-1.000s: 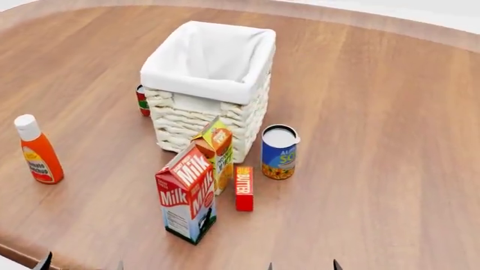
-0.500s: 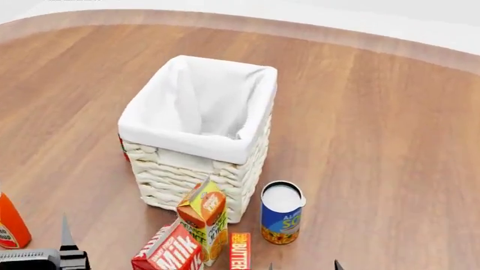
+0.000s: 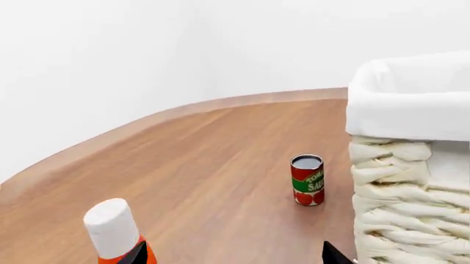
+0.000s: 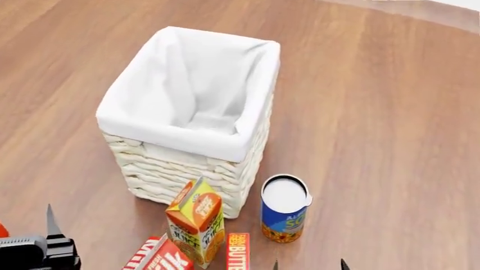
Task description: Pick up the butter and put it in the basket.
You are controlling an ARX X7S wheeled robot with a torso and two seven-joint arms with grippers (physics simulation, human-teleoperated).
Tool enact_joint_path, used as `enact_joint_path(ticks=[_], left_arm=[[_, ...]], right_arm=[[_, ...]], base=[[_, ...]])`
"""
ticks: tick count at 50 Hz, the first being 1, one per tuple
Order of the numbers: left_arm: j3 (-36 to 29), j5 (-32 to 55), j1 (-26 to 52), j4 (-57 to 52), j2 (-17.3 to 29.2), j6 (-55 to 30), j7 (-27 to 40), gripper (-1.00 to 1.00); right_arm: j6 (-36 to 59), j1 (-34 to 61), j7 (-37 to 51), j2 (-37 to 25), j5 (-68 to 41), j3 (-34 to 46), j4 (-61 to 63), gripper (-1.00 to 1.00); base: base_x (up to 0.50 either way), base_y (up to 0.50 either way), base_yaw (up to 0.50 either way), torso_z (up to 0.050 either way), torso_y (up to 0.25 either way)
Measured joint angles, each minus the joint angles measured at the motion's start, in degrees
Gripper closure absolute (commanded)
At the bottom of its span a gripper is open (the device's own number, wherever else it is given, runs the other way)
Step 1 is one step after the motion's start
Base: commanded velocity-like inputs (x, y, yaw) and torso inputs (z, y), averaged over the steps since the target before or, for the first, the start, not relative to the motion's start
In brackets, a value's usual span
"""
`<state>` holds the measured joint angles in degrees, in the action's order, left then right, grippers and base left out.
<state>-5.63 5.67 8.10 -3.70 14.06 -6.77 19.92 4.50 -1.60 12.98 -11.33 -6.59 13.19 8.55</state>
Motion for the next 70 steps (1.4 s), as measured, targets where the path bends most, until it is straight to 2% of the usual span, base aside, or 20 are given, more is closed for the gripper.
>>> enact_joint_path(ticks=[21, 31, 44, 70], left_arm=[[0.9, 1.2, 1.1, -0.4, 0.6, -1.5, 1.1, -1.00], [2.7, 3.0, 1.5, -1.3, 0.8, -2.6, 2.0, -1.00], [6.7, 4.9, 0.4, -3.1, 3.4, -3.7, 2.9, -1.00], [9.6, 6.9, -1.9, -6.7, 5.5, -5.8, 4.0, -1.00]], right_arm=[[-0.2, 0.2, 1.2, -0.5, 0.0, 0.6, -0.3, -1.00], [-5.4, 0.2, 1.1, -0.2, 0.5, 1.5, -3.0, -1.00], [-13.2, -1.2, 1.0, 0.6, 1.5, 3.6, -7.7, -1.00], [-10.2, 3.7, 0.3, 2.4, 2.8, 8.4, -9.2, -1.00]], base=[[0.00, 0.00, 0.00, -0.003, -0.250], [0.00, 0.00, 0.00, 0.000, 0.000], [0.00, 0.00, 0.00, 0.000, 0.000], [0.00, 0.00, 0.00, 0.000, 0.000]])
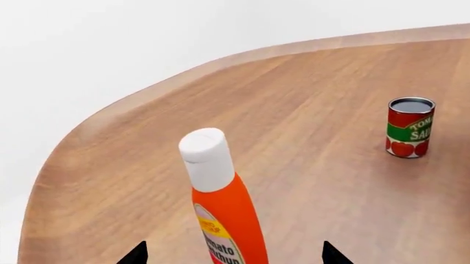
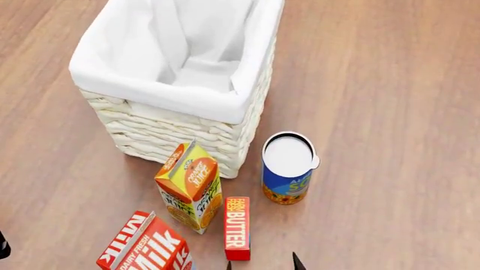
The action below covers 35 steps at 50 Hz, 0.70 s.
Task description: Pick up the butter and put it in the basket.
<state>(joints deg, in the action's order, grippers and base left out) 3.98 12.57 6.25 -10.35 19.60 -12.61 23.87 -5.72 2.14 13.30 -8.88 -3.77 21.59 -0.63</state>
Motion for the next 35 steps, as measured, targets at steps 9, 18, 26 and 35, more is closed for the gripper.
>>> enact_joint_path(ticks=[9, 18, 26, 35], left_arm=[[-0.1, 0.2, 0.2, -0.1, 0.0, -0.2, 0.3, -1.00], [-0.2, 0.3, -0.1, -0.5, -0.1, -0.4, 0.6, -1.00], [-0.2, 0.5, -0.4, -1.1, 0.0, -0.7, 1.0, -1.00], [-0.2, 0.7, -0.6, -1.4, 0.0, -0.9, 1.2, -1.00]], right_arm=[[4.4, 2.2, 0.1, 0.4, -1.2, 0.4, -0.7, -1.00], [8.5, 4.1, -0.7, 0.7, -2.7, 1.3, -1.6, -1.00], [10.8, 5.2, -1.2, 0.7, -3.6, 2.1, -1.7, -1.00], [11.8, 6.5, -1.4, 0.6, -4.2, 2.8, -1.9, -1.00]], base=[[0.00, 0.00, 0.00, 0.000, 0.000], [0.00, 0.00, 0.00, 0.000, 0.000], [0.00, 0.00, 0.00, 0.000, 0.000], [0.00, 0.00, 0.00, 0.000, 0.000]])
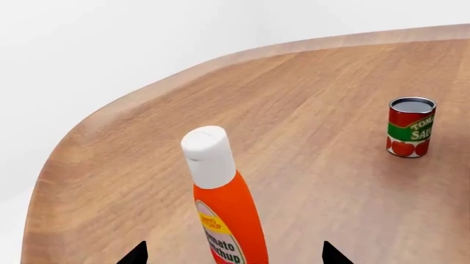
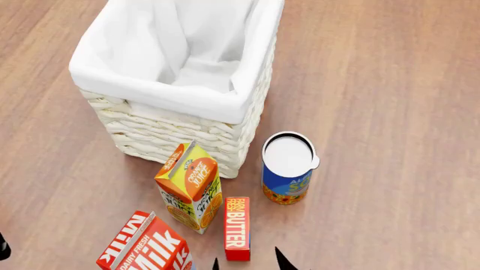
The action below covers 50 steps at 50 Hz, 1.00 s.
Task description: Pick up the butter and put it in the basket.
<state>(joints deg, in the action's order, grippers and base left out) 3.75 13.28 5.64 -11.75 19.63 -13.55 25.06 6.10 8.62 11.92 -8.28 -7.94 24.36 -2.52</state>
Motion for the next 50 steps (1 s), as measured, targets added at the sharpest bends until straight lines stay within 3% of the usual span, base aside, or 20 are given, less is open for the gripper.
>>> enact_joint_path(ticks=[50], left_arm=[[-0.6, 1.1, -1.8, -3.2, 0.5, -0.7, 0.8, -1.00]], right_arm=[[4.1, 6.4, 0.1, -0.5, -3.4, 1.7, -3.1, -1.00]], base=[[0.00, 0.00, 0.00, 0.000, 0.000]])
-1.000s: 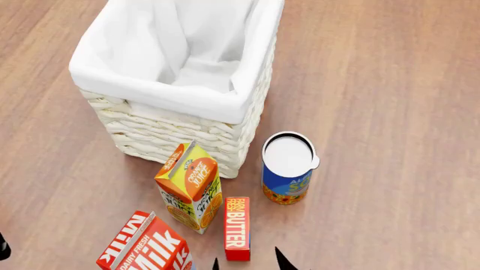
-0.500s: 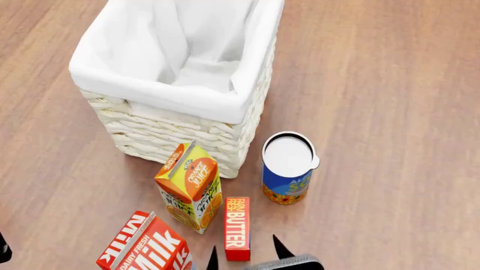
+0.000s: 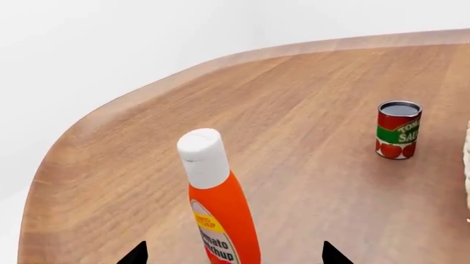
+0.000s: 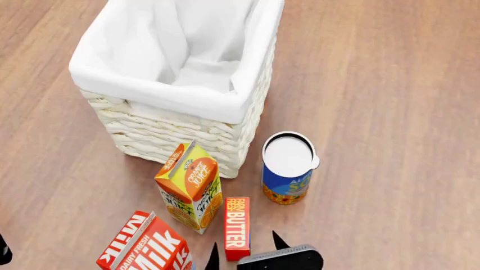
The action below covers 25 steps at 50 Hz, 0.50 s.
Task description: Pick up the butter and put it in the basket.
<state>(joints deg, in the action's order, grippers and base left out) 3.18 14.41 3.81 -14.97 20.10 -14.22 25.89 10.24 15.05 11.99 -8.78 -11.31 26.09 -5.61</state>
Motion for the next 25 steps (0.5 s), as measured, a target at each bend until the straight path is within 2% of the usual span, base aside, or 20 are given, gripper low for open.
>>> enact_joint_path(ticks=[25], left_arm=[[0.2, 0.9, -0.7, -1.6, 0.4, -0.4, 0.4, -1.00]], right_arm=[[0.9, 2.2, -0.1, 0.2, -1.9, 0.5, -3.5, -1.00]], base=[[0.00, 0.00, 0.00, 0.000, 0.000]])
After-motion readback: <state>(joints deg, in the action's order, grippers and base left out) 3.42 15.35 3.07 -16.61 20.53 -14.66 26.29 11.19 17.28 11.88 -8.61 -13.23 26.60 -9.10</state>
